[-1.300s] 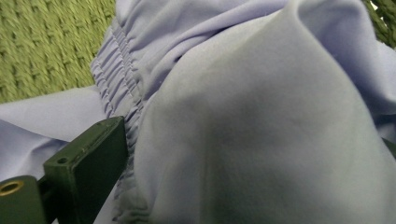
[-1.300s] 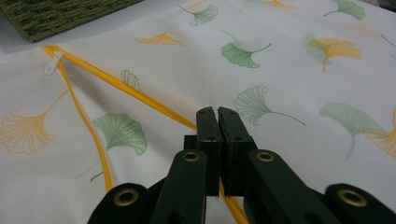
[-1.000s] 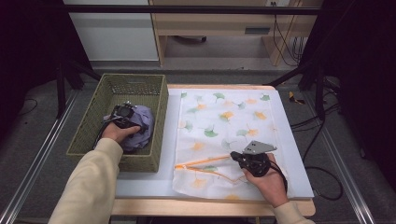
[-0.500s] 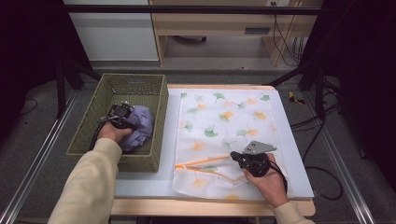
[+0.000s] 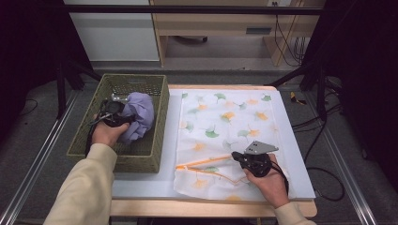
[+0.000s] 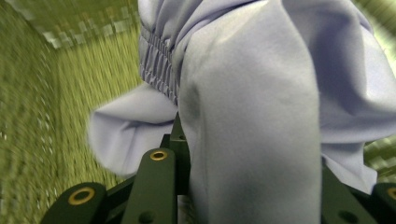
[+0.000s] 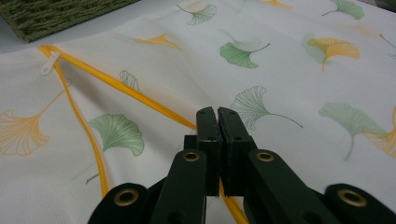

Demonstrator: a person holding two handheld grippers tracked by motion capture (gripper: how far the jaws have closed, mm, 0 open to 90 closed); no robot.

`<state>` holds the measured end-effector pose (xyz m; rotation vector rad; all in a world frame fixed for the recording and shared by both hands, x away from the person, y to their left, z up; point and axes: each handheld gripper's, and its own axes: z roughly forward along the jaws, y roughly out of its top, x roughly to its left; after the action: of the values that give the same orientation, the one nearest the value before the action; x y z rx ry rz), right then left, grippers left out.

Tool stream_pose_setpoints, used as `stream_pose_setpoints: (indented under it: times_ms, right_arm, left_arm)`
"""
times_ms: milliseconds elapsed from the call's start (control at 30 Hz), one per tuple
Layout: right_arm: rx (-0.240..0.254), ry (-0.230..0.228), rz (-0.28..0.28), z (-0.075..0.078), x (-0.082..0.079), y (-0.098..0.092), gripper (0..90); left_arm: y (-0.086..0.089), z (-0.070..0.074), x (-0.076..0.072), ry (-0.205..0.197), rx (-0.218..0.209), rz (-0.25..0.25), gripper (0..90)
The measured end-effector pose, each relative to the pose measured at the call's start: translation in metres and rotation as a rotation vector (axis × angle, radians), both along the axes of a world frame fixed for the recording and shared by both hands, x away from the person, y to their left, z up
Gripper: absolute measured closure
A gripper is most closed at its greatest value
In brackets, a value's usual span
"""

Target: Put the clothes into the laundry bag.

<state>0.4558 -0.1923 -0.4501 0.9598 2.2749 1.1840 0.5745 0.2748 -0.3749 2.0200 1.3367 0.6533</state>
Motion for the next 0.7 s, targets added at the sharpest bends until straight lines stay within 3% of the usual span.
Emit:
stream_pose_setpoints:
  times_ms: [100, 167, 333, 400, 567, 700]
  right_arm:
    - [0.003, -0.015, -0.004, 0.001, -0.002, 0.000, 88.4]
    - [0.016, -0.018, -0.009, 0.002, -0.003, -0.001, 88.5]
    - [0.036, -0.010, -0.020, 0.000, -0.003, -0.003, 88.5]
    - [0.039, 0.001, -0.018, -0.001, -0.002, -0.002, 88.5]
    - [0.039, 0.003, -0.011, -0.001, -0.002, -0.001, 88.5]
    - [0.054, 0.012, -0.012, -0.002, -0.002, -0.003, 88.5]
  left_arm:
    - [0.000, 0.018, -0.016, -0.093, -0.031, 0.014, 66.6]
    - [-0.001, 0.027, -0.025, -0.131, -0.052, 0.015, 66.6]
    - [-0.003, 0.044, -0.052, -0.183, -0.047, -0.002, 66.6]
    - [-0.004, 0.049, -0.063, -0.199, -0.083, -0.004, 66.6]
    - [-0.009, 0.062, -0.087, -0.253, -0.080, -0.036, 66.7]
    - [-0.012, 0.066, -0.102, -0.288, -0.104, -0.061, 66.7]
